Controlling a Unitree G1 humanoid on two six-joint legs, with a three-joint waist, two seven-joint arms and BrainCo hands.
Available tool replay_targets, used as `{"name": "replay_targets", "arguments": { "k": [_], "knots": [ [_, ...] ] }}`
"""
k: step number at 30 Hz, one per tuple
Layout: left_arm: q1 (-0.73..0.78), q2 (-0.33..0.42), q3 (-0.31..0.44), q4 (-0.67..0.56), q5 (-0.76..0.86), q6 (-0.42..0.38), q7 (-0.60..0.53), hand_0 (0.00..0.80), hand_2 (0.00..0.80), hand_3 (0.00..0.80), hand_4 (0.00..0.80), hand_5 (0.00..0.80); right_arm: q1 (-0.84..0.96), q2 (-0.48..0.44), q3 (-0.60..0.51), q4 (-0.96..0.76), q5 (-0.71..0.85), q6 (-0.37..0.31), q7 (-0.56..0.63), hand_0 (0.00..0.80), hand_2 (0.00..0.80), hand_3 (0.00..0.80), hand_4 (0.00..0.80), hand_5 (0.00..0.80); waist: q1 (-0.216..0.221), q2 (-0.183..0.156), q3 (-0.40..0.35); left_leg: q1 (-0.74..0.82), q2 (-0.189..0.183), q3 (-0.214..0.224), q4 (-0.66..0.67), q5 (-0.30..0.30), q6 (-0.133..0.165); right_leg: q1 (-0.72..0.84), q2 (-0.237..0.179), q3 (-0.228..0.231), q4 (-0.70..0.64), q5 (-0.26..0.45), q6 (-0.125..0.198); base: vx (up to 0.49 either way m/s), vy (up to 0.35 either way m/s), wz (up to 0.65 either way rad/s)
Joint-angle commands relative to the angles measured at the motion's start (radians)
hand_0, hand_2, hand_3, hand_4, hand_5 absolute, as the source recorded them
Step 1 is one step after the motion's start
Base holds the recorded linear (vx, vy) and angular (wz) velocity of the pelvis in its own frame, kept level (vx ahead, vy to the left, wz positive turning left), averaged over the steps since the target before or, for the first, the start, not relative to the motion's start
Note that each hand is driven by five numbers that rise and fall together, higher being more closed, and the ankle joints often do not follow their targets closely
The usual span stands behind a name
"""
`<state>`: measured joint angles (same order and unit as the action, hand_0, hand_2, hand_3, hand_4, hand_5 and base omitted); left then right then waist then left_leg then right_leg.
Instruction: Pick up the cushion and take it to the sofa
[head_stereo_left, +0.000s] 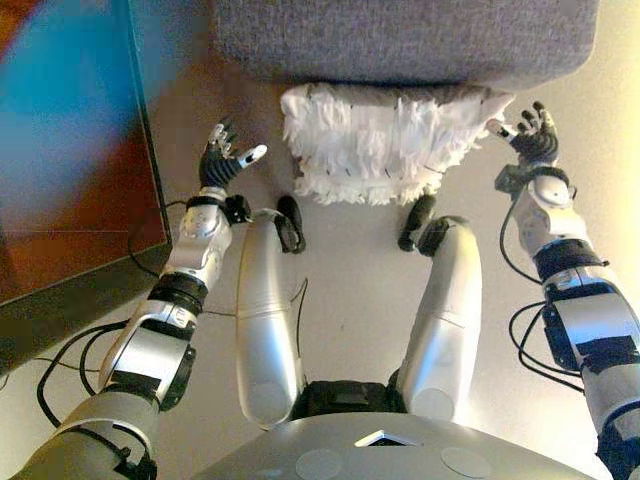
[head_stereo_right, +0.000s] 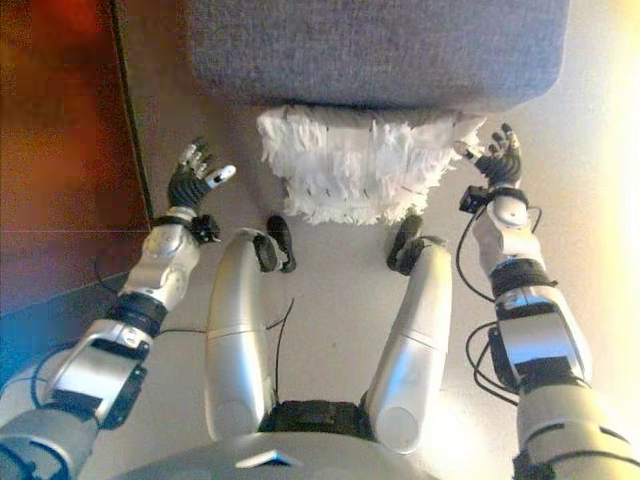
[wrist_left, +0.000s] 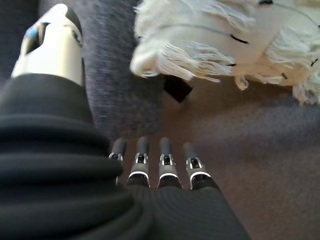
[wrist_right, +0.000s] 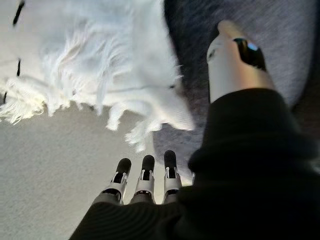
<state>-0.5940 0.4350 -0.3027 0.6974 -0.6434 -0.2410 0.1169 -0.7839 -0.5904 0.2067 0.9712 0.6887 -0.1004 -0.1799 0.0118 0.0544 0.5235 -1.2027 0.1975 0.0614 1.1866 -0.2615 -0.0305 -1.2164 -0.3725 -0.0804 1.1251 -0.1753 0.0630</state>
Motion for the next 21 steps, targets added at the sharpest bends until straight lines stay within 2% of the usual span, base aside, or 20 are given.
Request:
{"name": "replay_targets", "arguments": {
  "k": [1, 12, 21],
  "knots": [
    [-0.048, 0.019, -0.02, 0.012, -0.055, -0.017, -0.05, 0.0, 0.0, 0.0, 0.0, 0.0, -0.038, -0.057, -0.016, 0.035, -0.016, 0.003, 0.059, 0.0, 0.0, 0.0, 0.0, 0.0, -0.014, 0.04, -0.004, 0.001, 0.003, -0.022, 0.053, -0.102, -0.012, -0.003, -0.007, 0.116, 0.029, -0.023, 0.072, 0.036, -0.03, -0.01],
    [-0.243, 0.105, -0.07, 0.059, -0.182, 0.15, -0.164, 0.0, 0.0, 0.0, 0.0, 0.0, -0.178, -0.087, 0.096, 0.059, 0.016, 0.082, 0.272, 0.0, 0.0, 0.0, 0.0, 0.0, -0.032, 0.025, -0.004, -0.12, 0.024, -0.03, 0.138, -0.106, -0.015, -0.118, -0.008, 0.137, 0.1, -0.04, 0.068, 0.012, -0.012, 0.0],
    [-0.357, 0.106, -0.148, 0.112, -0.215, 0.251, -0.267, 0.0, 0.0, 0.0, 0.0, 0.0, -0.245, -0.072, 0.168, 0.071, -0.003, 0.088, 0.367, 0.0, 0.0, 0.0, 0.0, 0.0, -0.047, 0.016, -0.004, -0.179, 0.032, -0.036, 0.165, -0.108, -0.022, -0.181, -0.003, 0.148, 0.118, -0.036, 0.066, 0.026, -0.014, -0.01]
  ]
}}
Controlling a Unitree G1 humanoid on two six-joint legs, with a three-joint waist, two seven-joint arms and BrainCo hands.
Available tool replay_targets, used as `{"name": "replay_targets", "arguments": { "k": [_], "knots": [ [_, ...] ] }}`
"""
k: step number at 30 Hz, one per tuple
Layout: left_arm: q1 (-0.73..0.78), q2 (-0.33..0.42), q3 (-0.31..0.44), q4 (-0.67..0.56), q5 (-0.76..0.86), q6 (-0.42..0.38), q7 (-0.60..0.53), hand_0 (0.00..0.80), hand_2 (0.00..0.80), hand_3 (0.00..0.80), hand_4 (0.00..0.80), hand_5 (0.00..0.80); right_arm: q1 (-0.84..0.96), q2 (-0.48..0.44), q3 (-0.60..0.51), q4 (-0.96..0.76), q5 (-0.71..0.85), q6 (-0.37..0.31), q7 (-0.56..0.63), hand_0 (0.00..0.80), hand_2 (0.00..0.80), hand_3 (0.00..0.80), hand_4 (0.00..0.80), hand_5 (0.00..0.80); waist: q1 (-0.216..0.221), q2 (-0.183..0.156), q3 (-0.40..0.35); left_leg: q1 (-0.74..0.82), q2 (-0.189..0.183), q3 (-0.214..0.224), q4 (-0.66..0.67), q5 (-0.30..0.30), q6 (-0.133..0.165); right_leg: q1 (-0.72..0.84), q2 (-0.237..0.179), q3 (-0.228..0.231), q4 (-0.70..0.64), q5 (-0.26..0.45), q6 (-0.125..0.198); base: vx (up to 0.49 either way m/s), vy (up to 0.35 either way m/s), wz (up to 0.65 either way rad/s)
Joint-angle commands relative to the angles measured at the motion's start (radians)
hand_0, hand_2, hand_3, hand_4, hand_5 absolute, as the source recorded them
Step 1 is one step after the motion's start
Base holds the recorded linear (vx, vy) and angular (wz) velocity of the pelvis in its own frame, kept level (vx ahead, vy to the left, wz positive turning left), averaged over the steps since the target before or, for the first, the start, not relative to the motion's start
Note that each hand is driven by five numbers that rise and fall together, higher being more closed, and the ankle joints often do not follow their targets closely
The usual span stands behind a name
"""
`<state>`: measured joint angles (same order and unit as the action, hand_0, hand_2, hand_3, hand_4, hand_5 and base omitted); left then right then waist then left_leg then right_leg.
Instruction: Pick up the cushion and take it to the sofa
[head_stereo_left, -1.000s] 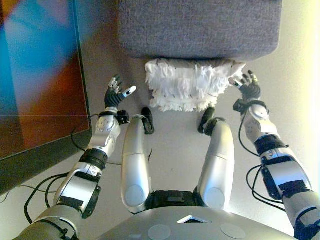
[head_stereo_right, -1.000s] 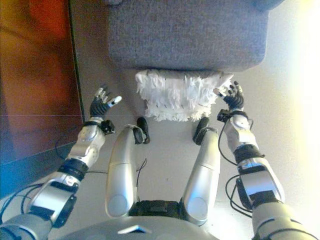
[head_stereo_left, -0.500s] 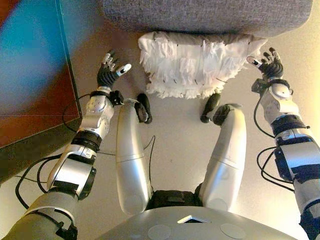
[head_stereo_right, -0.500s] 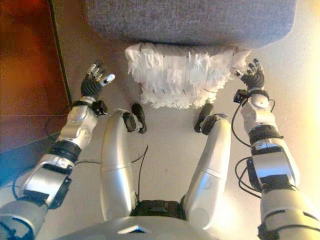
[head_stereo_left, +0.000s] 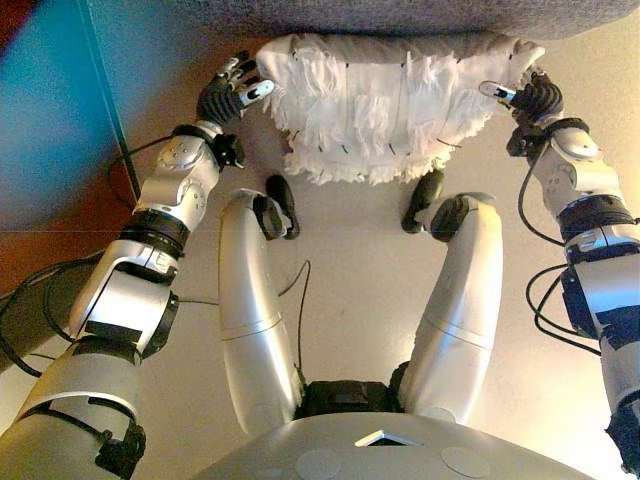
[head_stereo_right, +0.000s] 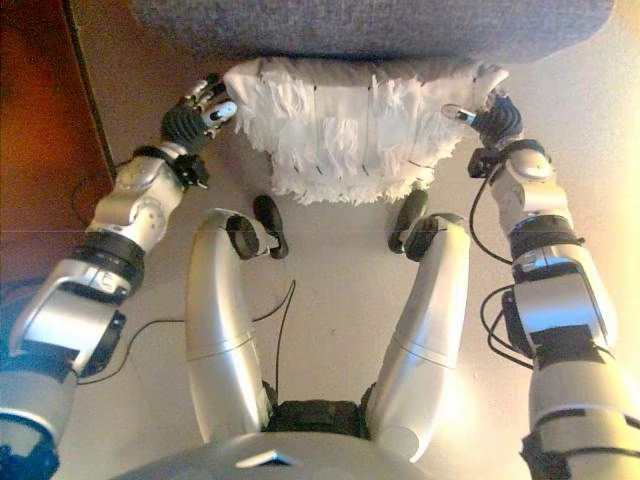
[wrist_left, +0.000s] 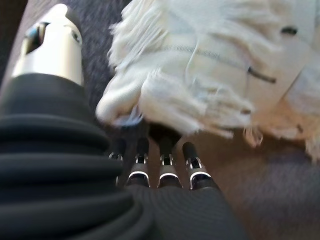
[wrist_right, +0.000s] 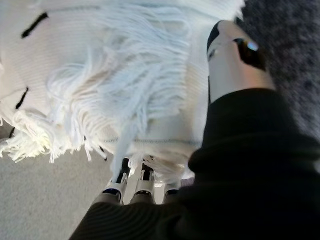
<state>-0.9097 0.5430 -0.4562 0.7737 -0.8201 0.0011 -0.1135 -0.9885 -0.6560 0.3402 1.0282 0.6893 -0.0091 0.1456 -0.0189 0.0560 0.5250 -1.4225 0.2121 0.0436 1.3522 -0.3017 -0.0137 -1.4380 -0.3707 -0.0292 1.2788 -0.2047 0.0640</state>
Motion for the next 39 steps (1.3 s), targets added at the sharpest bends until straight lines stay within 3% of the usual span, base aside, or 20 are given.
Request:
{"name": "replay_targets", "arguments": {
  "k": [1, 11, 12, 13, 14, 17, 26, 32, 39],
  "knots": [
    [-0.061, -0.007, -0.005, 0.05, -0.036, 0.027, -0.042, 0.0, 0.0, 0.0, 0.0, 0.0, -0.056, -0.001, 0.043, 0.017, 0.007, -0.005, 0.043, 0.0, 0.0, 0.0, 0.0, 0.0, -0.018, 0.013, -0.005, 0.032, 0.018, -0.019, 0.004, -0.069, -0.039, 0.031, -0.004, 0.099, -0.034, -0.005, 0.064, 0.032, -0.021, 0.02],
    [-0.158, -0.04, -0.08, 0.113, -0.024, 0.151, -0.057, 0.0, 0.0, 0.0, 0.0, 0.0, -0.119, 0.027, 0.081, -0.018, 0.011, 0.018, 0.035, 0.0, 0.0, 0.0, 0.0, 0.0, -0.035, 0.004, -0.005, -0.014, 0.018, -0.016, 0.017, -0.077, -0.036, -0.016, -0.002, 0.105, -0.042, 0.008, 0.065, 0.035, -0.004, 0.0],
    [-0.165, -0.042, -0.086, 0.123, -0.011, 0.153, -0.052, 0.402, 0.402, 0.402, 0.402, 0.402, -0.125, 0.028, 0.085, -0.018, 0.005, 0.025, 0.04, 0.0, 0.0, 0.0, 0.0, 0.0, -0.036, 0.002, -0.005, -0.019, 0.019, -0.015, 0.02, -0.078, -0.035, -0.02, -0.002, 0.105, -0.042, 0.009, 0.065, 0.035, -0.001, -0.01],
    [-0.174, -0.044, -0.094, 0.133, -0.005, 0.153, -0.047, 0.8, 0.8, 0.8, 0.8, 0.8, -0.13, 0.029, 0.092, -0.019, 0.002, 0.04, 0.04, 0.342, 0.342, 0.342, 0.342, 0.342, -0.036, 0.001, -0.005, -0.025, 0.02, -0.014, 0.024, -0.079, -0.033, -0.026, -0.003, 0.105, -0.04, 0.009, 0.063, 0.0, 0.0, 0.0],
    [-0.181, -0.046, -0.098, 0.137, 0.002, 0.151, -0.045, 0.8, 0.8, 0.8, 0.8, 0.8, -0.134, 0.029, 0.097, -0.02, 0.004, 0.055, 0.036, 0.8, 0.8, 0.8, 0.8, 0.8, -0.036, -0.001, -0.005, -0.031, 0.021, -0.015, 0.029, -0.081, -0.033, -0.032, -0.002, 0.107, -0.037, 0.01, 0.063, 0.0, 0.0, 0.0],
    [-0.2, -0.051, -0.107, 0.143, 0.002, 0.129, -0.035, 0.8, 0.8, 0.8, 0.8, 0.8, -0.139, 0.023, 0.104, -0.009, -0.006, 0.088, 0.05, 0.8, 0.8, 0.8, 0.8, 0.8, -0.038, -0.006, -0.005, -0.041, 0.022, -0.016, 0.034, -0.084, -0.03, -0.044, -0.002, 0.109, -0.032, 0.01, 0.062, 0.0, 0.0, 0.0],
    [-0.165, -0.057, -0.115, 0.076, 0.093, 0.063, 0.002, 0.8, 0.8, 0.8, 0.8, 0.8, -0.084, 0.042, 0.092, -0.047, 0.04, 0.071, 0.018, 0.8, 0.8, 0.8, 0.8, 0.8, -0.033, -0.008, -0.005, -0.015, 0.021, -0.015, 0.008, -0.069, -0.029, -0.013, 0.001, 0.107, -0.073, 0.046, 0.073, 0.0, 0.0, 0.0],
    [-0.041, -0.063, -0.045, -0.06, 0.087, -0.007, 0.1, 0.8, 0.8, 0.8, 0.8, 0.8, 0.072, 0.077, 0.043, -0.246, 0.09, -0.005, -0.053, 0.8, 0.8, 0.8, 0.8, 0.8, -0.04, -0.002, -0.005, 0.065, 0.037, -0.003, -0.072, -0.027, -0.047, 0.063, 0.024, 0.107, -0.129, 0.083, 0.081, -0.006, 0.007, -0.02],
    [0.137, -0.119, 0.047, -0.196, 0.198, -0.081, 0.161, 0.8, 0.8, 0.8, 0.8, 0.8, 0.243, 0.16, -0.023, -0.408, 0.042, -0.104, -0.114, 0.8, 0.8, 0.8, 0.8, 0.8, -0.035, -0.015, -0.005, 0.303, 0.053, 0.01, -0.311, 0.065, -0.089, 0.302, 0.051, 0.061, -0.321, 0.161, 0.111, -0.032, 0.004, -0.02]
  ]
}}
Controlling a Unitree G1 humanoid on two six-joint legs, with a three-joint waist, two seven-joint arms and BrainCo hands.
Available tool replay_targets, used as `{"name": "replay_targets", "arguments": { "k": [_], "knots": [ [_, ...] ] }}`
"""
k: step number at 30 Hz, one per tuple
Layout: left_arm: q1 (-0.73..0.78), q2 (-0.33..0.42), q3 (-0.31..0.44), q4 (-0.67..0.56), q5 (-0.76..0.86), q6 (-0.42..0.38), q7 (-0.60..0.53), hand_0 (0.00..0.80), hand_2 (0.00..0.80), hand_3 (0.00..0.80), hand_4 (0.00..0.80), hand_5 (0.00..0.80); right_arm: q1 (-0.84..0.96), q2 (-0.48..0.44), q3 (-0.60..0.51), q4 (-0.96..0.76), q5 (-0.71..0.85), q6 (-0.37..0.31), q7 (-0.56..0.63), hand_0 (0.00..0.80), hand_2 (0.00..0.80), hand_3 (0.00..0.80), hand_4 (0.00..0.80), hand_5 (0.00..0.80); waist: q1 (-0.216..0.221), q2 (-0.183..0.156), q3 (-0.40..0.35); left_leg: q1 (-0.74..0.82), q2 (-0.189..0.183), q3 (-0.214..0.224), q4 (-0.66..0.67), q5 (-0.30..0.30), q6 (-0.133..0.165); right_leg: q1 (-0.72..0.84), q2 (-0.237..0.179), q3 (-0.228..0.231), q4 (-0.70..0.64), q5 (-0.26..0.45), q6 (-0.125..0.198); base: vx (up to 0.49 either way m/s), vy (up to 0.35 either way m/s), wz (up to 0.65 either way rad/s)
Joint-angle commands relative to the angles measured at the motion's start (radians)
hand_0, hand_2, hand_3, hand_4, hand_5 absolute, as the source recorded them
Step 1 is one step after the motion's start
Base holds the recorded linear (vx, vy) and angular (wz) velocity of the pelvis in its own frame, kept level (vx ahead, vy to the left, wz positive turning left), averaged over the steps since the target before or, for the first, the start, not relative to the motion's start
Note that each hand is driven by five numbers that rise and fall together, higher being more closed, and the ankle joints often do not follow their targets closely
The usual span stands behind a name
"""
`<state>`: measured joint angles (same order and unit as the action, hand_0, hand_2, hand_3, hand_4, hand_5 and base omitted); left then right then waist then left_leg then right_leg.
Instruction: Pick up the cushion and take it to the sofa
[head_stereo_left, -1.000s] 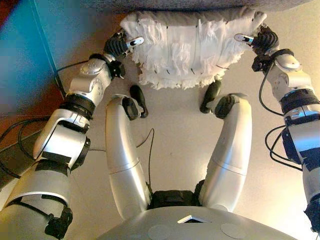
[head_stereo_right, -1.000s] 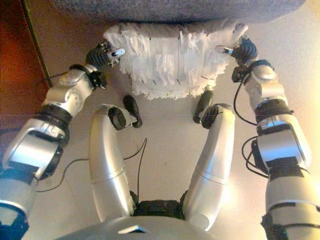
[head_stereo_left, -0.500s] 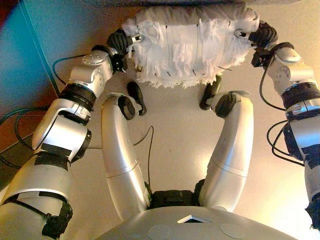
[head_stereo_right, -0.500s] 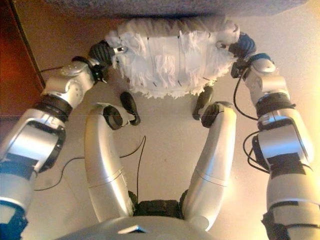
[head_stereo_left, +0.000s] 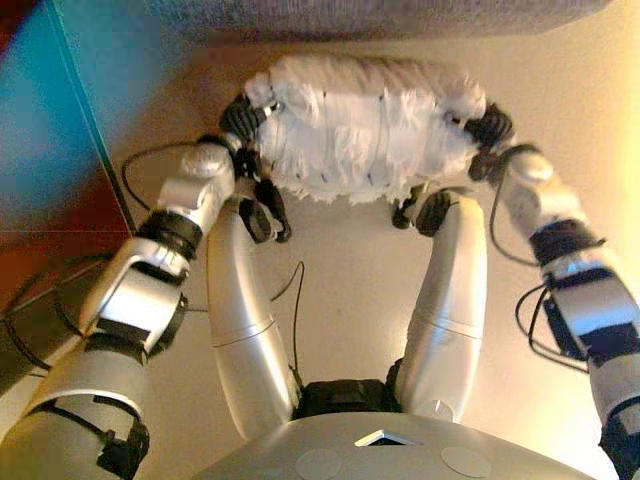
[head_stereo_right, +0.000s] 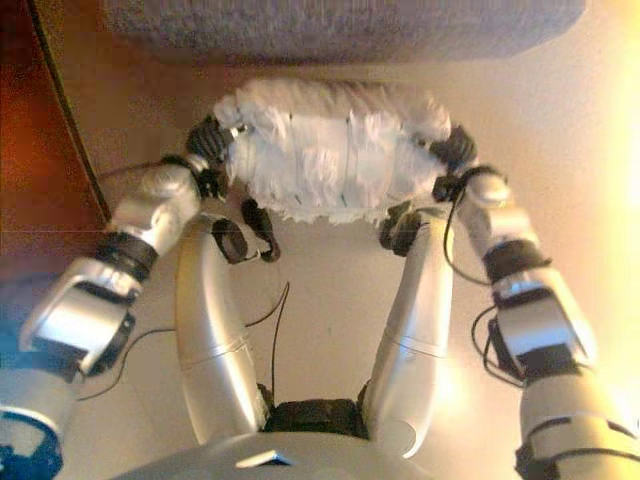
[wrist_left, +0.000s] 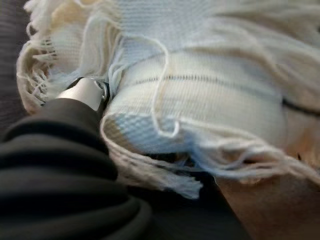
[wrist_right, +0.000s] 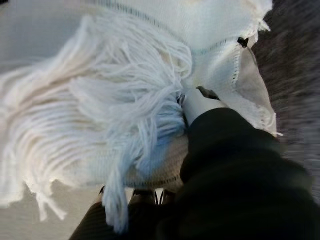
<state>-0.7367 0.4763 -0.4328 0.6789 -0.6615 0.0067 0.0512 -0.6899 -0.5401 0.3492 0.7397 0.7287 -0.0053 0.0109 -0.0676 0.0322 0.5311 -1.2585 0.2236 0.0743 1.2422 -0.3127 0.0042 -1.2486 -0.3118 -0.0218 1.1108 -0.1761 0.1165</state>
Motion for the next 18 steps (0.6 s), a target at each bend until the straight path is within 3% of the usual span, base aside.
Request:
{"name": "replay_targets", "arguments": {
  "k": [1, 7, 9, 10, 14, 16, 18],
  "knots": [
    [-0.025, -0.051, 0.035, -0.113, 0.039, -0.096, -0.004, 0.8, 0.8, 0.8, 0.8, 0.8, -0.046, 0.049, -0.04, -0.129, -0.006, -0.127, 0.023, 0.8, 0.8, 0.8, 0.8, 0.8, 0.016, 0.004, -0.011, 0.19, 0.04, -0.016, -0.258, 0.096, -0.114, 0.165, -0.008, 0.039, -0.205, 0.146, 0.064, -0.047, 0.012, -0.08],
    [-0.007, -0.027, 0.069, -0.155, 0.012, -0.106, -0.01, 0.8, 0.8, 0.8, 0.8, 0.8, 0.016, 0.06, -0.079, -0.203, 0.014, -0.164, 0.037, 0.8, 0.8, 0.8, 0.8, 0.8, 0.023, -0.022, -0.028, 0.47, 0.004, 0.019, -0.566, 0.189, -0.123, 0.443, -0.027, -0.04, -0.518, 0.202, 0.095, 0.042, -0.022, -0.08],
    [0.022, -0.026, 0.087, -0.176, -0.001, -0.102, -0.036, 0.8, 0.8, 0.8, 0.8, 0.8, 0.073, 0.074, -0.097, -0.243, 0.015, -0.172, 0.03, 0.8, 0.8, 0.8, 0.8, 0.8, 0.026, -0.031, -0.069, 0.558, -0.025, 0.023, -0.644, 0.208, -0.12, 0.533, -0.025, -0.062, -0.61, 0.216, 0.1, 0.195, -0.071, 0.14],
    [0.049, -0.028, 0.097, -0.198, -0.006, -0.101, -0.045, 0.8, 0.8, 0.8, 0.8, 0.8, 0.11, 0.081, -0.107, -0.268, 0.023, -0.175, 0.03, 0.8, 0.8, 0.8, 0.8, 0.8, 0.026, -0.039, -0.091, 0.597, -0.053, 0.018, -0.695, 0.247, -0.111, 0.578, -0.024, -0.073, -0.674, 0.25, 0.094, 0.188, -0.035, 0.26],
    [0.181, -0.055, 0.146, -0.278, 0.004, -0.109, -0.044, 0.8, 0.8, 0.8, 0.8, 0.8, 0.213, 0.112, -0.151, -0.317, 0.02, -0.163, 0.02, 0.8, 0.8, 0.8, 0.8, 0.8, 0.057, -0.065, -0.17, 0.761, -0.116, -0.056, -0.794, 0.248, -0.109, 0.767, -0.016, -0.09, -0.823, 0.256, 0.101, 0.266, -0.002, 0.12],
    [0.252, -0.08, 0.174, -0.327, 0.021, -0.123, -0.001, 0.8, 0.8, 0.8, 0.8, 0.8, 0.226, 0.132, -0.149, -0.336, -0.013, -0.151, 0.024, 0.8, 0.8, 0.8, 0.8, 0.8, 0.087, -0.073, -0.196, 0.824, -0.154, -0.122, -0.812, 0.228, -0.106, 0.84, 0.011, -0.061, -0.878, 0.255, 0.101, 0.222, 0.07, -0.48],
    [0.286, -0.096, 0.193, -0.339, 0.009, -0.142, 0.04, 0.8, 0.8, 0.8, 0.8, 0.8, 0.215, 0.149, -0.128, -0.36, -0.031, -0.126, 0.011, 0.8, 0.8, 0.8, 0.8, 0.8, 0.103, -0.075, -0.221, 0.884, -0.161, -0.137, -0.846, 0.214, -0.094, 0.89, 0.031, -0.044, -0.91, 0.253, 0.098, 0.178, 0.085, -0.64]
  ]
}}
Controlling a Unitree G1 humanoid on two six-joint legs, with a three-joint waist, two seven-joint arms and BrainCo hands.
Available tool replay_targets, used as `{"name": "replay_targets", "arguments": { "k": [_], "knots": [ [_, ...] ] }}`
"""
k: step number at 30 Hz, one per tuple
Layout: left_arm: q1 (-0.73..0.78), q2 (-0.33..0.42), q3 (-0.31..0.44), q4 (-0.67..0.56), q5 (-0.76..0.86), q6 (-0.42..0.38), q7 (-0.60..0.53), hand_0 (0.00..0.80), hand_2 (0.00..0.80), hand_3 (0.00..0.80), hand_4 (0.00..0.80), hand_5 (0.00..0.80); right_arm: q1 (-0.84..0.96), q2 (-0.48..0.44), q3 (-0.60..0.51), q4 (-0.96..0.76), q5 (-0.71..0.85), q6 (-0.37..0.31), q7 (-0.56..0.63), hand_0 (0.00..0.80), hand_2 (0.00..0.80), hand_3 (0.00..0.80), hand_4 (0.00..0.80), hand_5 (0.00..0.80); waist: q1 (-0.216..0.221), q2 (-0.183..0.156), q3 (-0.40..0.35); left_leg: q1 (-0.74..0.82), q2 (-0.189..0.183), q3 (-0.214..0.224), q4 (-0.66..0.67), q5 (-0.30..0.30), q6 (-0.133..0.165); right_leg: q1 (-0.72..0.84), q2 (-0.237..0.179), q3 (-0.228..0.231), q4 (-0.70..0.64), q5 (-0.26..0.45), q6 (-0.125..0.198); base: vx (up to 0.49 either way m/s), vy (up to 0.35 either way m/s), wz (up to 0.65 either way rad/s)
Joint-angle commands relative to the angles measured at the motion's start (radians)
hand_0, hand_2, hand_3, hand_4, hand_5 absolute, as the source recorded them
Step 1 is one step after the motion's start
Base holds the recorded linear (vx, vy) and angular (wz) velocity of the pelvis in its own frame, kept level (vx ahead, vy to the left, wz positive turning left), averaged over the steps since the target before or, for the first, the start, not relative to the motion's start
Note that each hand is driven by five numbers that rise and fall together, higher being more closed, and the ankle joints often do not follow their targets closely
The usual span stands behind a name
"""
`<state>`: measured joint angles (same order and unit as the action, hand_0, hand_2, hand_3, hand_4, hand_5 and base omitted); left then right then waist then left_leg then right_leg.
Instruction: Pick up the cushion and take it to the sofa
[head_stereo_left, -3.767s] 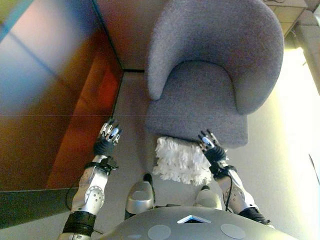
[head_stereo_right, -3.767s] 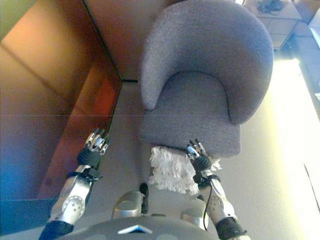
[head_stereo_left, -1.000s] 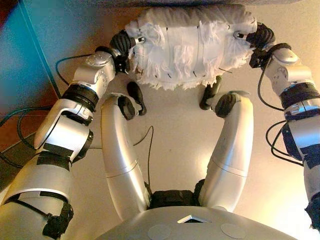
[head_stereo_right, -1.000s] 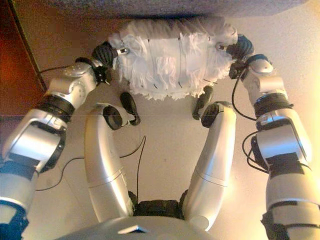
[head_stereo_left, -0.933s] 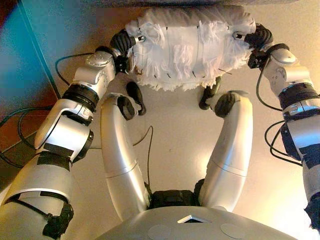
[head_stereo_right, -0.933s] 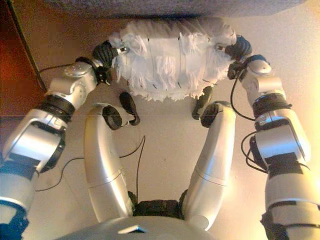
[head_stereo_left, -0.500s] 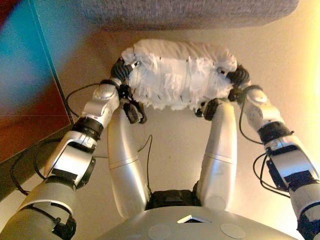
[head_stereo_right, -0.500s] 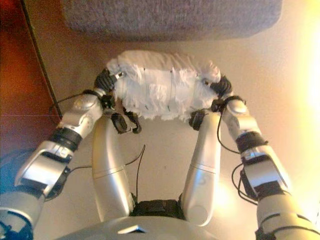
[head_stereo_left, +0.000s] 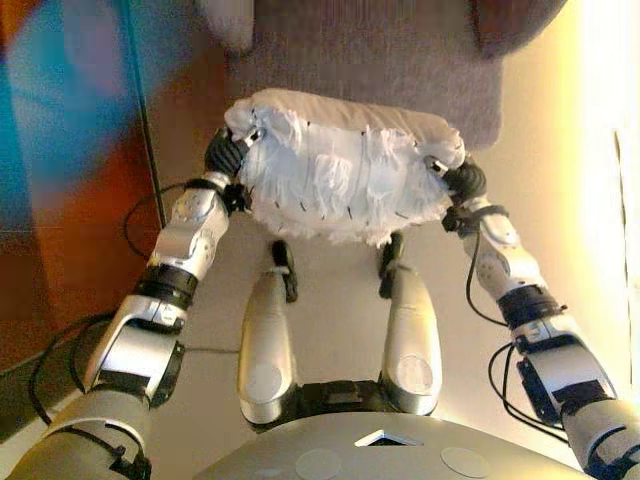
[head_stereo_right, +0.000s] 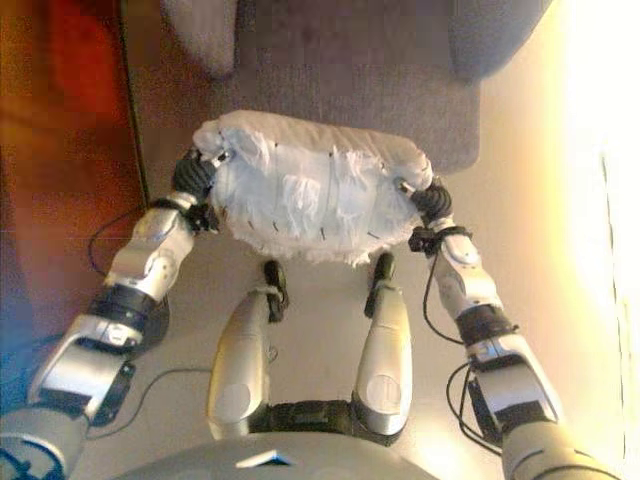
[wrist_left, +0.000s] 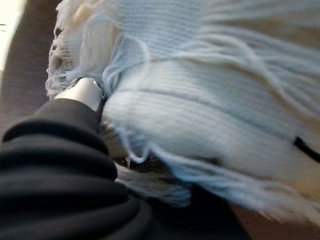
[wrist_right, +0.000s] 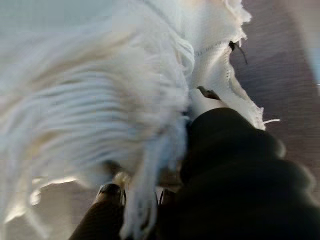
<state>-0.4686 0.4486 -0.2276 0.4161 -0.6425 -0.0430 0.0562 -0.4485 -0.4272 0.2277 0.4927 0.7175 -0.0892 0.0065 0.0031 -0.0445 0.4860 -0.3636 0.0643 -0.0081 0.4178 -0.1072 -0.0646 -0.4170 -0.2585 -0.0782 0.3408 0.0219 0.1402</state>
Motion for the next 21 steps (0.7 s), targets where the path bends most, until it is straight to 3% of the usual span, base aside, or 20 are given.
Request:
{"name": "replay_targets", "arguments": {
  "k": [1, 3, 5, 7, 9, 15, 18, 21],
  "knots": [
    [0.026, -0.076, -0.004, -0.077, -0.007, -0.09, 0.035, 0.8, 0.8, 0.8, 0.8, 0.8, -0.021, 0.044, -0.001, -0.123, -0.02, -0.036, 0.006, 0.8, 0.8, 0.8, 0.8, 0.8, 0.028, 0.001, -0.193, 0.01, 0.011, -0.032, -0.049, 0.018, -0.022, 0.076, -0.021, 0.006, -0.15, 0.055, 0.072, 0.167, 0.068, -0.62],
    [0.035, -0.087, 0.0, -0.082, 0.026, -0.098, 0.042, 0.8, 0.8, 0.8, 0.8, 0.8, 0.02, 0.054, 0.003, -0.147, -0.017, -0.042, 0.001, 0.8, 0.8, 0.8, 0.8, 0.8, 0.017, 0.005, -0.229, 0.069, 0.038, 0.024, -0.098, 0.033, -0.024, 0.139, -0.017, -0.023, -0.164, 0.041, 0.067, 0.119, 0.03, -0.25],
    [0.051, -0.088, -0.005, -0.093, 0.029, -0.096, 0.04, 0.8, 0.8, 0.8, 0.8, 0.8, 0.066, 0.064, 0.005, -0.174, -0.01, -0.042, 0.006, 0.8, 0.8, 0.8, 0.8, 0.8, 0.005, 0.003, -0.261, 0.126, 0.027, 0.056, -0.128, 0.032, -0.017, 0.191, -0.021, -0.041, -0.182, 0.038, 0.069, 0.159, 0.044, 0.14],
    [0.068, -0.099, -0.007, -0.1, 0.038, -0.09, 0.024, 0.8, 0.8, 0.8, 0.8, 0.8, 0.121, 0.07, 0.001, -0.195, -0.01, -0.059, 0.01, 0.8, 0.8, 0.8, 0.8, 0.8, -0.013, 0.004, -0.291, 0.182, 0.041, 0.15, -0.154, 0.038, -0.016, 0.255, -0.02, -0.084, -0.199, 0.034, 0.064, 0.184, 0.054, 0.32],
    [0.077, -0.108, -0.009, -0.108, 0.027, -0.067, 0.0, 0.8, 0.8, 0.8, 0.8, 0.8, 0.155, 0.07, -0.012, -0.206, 0.011, -0.061, -0.001, 0.8, 0.8, 0.8, 0.8, 0.8, -0.026, 0.005, -0.321, 0.241, 0.044, 0.216, -0.2, 0.048, -0.014, 0.314, -0.024, -0.111, -0.227, 0.039, 0.059, 0.22, 0.071, 0.75],
    [0.074, -0.104, -0.021, -0.074, 0.021, -0.039, -0.009, 0.8, 0.8, 0.8, 0.8, 0.8, 0.118, 0.098, -0.003, -0.145, 0.066, -0.005, -0.07, 0.8, 0.8, 0.8, 0.8, 0.8, -0.025, 0.008, -0.382, 0.373, -0.011, 0.215, -0.291, 0.036, 0.027, 0.368, -0.055, -0.063, -0.199, 0.084, 0.065, 0.167, 0.124, 0.2],
    [0.056, -0.082, -0.037, -0.047, 0.032, -0.018, -0.041, 0.8, 0.8, 0.8, 0.8, 0.8, 0.118, 0.114, -0.008, -0.102, 0.085, 0.002, -0.093, 0.8, 0.8, 0.8, 0.8, 0.8, -0.024, 0.014, -0.388, 0.399, -0.048, 0.189, -0.285, 0.012, 0.066, 0.335, -0.097, -0.01, -0.018, 0.171, 0.061, 0.13, 0.139, 0.09],
    [0.063, -0.058, -0.042, -0.037, 0.005, -0.009, -0.07, 0.8, 0.8, 0.8, 0.8, 0.8, 0.148, 0.12, -0.01, -0.09, 0.105, -0.009, -0.096, 0.8, 0.8, 0.8, 0.8, 0.8, -0.035, 0.035, -0.372, 0.43, -0.064, 0.175, -0.274, -0.01, 0.091, 0.241, -0.098, 0.05, 0.194, 0.273, 0.06, 0.128, 0.159, 0.09]
  ]
}}
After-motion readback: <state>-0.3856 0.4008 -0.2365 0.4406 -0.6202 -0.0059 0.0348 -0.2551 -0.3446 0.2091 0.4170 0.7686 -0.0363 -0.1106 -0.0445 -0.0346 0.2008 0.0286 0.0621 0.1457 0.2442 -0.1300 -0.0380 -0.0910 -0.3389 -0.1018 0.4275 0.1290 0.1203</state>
